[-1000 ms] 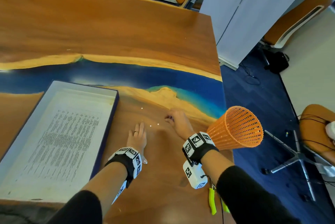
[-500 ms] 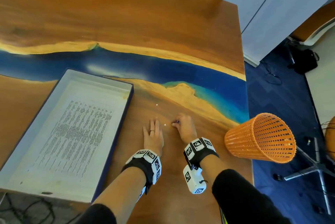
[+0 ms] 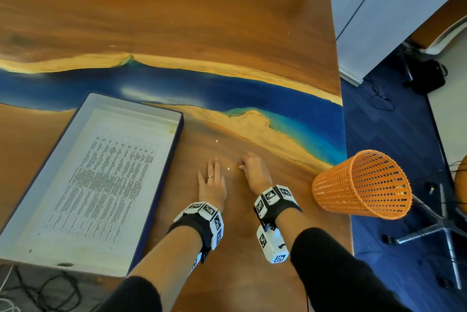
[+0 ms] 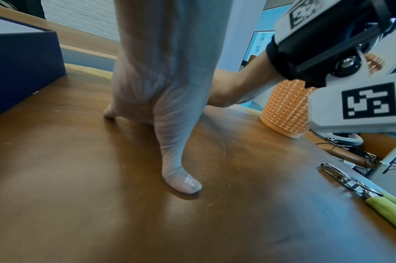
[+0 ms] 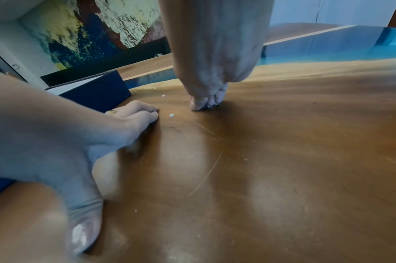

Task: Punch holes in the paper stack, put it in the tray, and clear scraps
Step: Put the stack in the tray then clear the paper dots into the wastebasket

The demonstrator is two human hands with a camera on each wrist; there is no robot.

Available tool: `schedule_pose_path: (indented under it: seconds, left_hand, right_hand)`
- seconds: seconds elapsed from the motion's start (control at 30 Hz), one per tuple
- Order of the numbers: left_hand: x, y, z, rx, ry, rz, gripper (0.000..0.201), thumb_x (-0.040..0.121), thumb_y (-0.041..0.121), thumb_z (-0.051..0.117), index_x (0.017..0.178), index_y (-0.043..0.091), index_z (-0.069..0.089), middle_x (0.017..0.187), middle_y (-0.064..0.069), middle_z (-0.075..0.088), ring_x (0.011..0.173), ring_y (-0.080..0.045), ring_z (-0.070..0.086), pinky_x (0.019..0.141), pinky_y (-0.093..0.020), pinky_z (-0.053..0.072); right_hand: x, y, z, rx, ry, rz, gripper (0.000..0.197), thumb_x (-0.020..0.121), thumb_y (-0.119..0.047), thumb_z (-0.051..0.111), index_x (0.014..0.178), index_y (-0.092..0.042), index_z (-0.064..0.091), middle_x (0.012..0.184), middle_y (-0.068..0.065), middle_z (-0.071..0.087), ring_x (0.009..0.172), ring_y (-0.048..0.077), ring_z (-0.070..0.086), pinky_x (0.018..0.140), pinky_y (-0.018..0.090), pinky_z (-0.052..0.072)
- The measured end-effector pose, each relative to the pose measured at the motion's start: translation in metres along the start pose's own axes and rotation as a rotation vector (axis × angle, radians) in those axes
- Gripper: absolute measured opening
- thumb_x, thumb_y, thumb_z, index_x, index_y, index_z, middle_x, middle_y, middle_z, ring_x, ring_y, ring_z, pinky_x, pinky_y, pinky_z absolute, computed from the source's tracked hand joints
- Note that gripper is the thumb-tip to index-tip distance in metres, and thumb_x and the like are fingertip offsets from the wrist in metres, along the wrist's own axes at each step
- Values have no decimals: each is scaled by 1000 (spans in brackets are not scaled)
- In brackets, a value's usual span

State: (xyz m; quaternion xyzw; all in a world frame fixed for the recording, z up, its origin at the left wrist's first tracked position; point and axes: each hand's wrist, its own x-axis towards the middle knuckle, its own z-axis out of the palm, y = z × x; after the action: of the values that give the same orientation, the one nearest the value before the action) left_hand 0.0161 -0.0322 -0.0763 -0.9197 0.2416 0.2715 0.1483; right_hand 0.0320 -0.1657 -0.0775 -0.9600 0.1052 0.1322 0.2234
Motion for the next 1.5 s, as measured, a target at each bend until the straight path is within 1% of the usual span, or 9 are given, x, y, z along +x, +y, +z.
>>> schedule_pose_path:
  seconds: [0.23,0.43,0.57,0.67,0.77,1.03,1.2,1.37,1.5]
  left_hand:
    - [-2,-1,0,20,12,18,108,82,30,70,149,-6,-7,155,-24,-19,145,-38,-14,118,-53,10]
    - [-6,-1,-1,59,32,38,107,82,32,69,148,-6,-5,155,-25,-18,146,-39,-11,117,-50,17]
    - [-11,5,-2,92,21,31,106,83,34,68,148,-5,-5,155,-26,-16,146,-38,-7,117,-47,20]
    - [-17,8,-3,102,25,28,107,84,35,68,148,-6,-8,155,-26,-14,147,-37,-3,118,-44,21]
    - [-25,13,-6,107,59,38,111,84,35,68,147,-6,-13,157,-24,-10,147,-35,-1,118,-44,18]
    - [-39,62,-13,162,74,293,122,76,53,69,149,2,-14,158,-13,-16,148,-28,-5,119,-49,10]
    - [-46,91,-4,224,-11,395,121,77,49,71,150,7,-15,158,-8,-21,148,-25,-8,118,-50,11]
    - [-50,102,-4,203,-66,383,113,83,41,68,149,4,-15,157,-10,-23,148,-26,-7,118,-48,15]
    - [-50,101,-8,234,-65,385,106,87,36,65,149,2,-14,157,-11,-22,148,-27,-6,116,-47,17]
  right_hand:
    - [4,0,2,-10,-53,36,20,96,-7,42,103,3,57,110,19,52,96,35,55,86,48,46]
    - [-10,7,-9,41,3,16,15,94,-8,43,104,0,51,109,19,54,92,33,55,82,45,47]
    - [-25,13,-40,102,81,-31,8,90,-2,48,95,-8,48,93,14,52,78,21,45,67,30,38]
    - [-37,15,-71,125,163,-81,17,86,0,51,78,-12,44,80,7,48,71,17,43,58,21,32]
    - [-48,25,-101,134,244,-74,11,81,0,57,73,-5,51,73,8,52,67,19,46,61,31,39]
    - [-88,65,-170,155,451,-28,9,71,4,55,74,-4,53,67,14,59,64,30,55,62,44,47]
    - [-129,109,-197,119,557,54,9,72,3,57,74,-6,55,63,11,61,62,26,57,63,43,51]
    - [-157,137,-202,129,596,154,14,70,8,60,67,-5,55,59,12,58,55,19,52,62,43,51]
    - [-164,145,-203,130,579,198,17,67,9,67,67,-4,57,61,15,61,60,26,59,63,41,52]
